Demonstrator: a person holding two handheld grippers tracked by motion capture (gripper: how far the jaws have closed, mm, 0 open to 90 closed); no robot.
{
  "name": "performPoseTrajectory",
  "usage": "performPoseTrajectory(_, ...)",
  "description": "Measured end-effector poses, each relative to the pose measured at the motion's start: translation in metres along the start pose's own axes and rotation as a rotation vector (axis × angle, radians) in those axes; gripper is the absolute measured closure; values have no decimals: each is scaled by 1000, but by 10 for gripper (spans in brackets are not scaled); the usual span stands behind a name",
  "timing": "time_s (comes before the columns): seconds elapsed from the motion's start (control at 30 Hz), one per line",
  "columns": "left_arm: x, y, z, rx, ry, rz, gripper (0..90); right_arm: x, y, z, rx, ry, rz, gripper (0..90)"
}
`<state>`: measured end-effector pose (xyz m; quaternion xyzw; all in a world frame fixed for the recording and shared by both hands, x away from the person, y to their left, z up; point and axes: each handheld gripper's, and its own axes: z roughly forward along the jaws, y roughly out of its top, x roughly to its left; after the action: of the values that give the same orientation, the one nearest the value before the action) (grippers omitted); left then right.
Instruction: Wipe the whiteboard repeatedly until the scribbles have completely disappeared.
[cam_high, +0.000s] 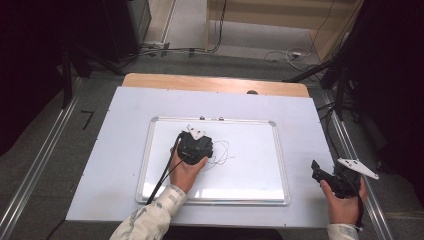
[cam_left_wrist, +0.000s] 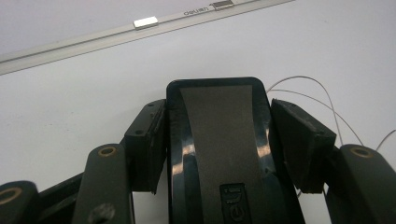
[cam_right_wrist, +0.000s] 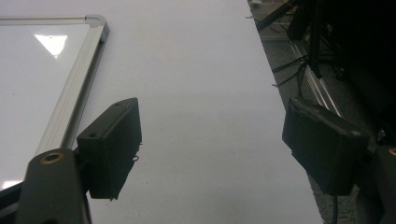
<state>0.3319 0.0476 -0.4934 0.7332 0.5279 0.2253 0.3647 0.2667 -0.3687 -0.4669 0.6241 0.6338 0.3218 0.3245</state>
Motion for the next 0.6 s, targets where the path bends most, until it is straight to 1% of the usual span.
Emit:
performPoseTrajectory(0.2,-3,1,2,3,-5,7,397,0,0,0,-1,1,1,186)
performPoseTrajectory(0.6,-6,3,5,-1,-29,-10,393,0,0,0,2,-1,-2,186)
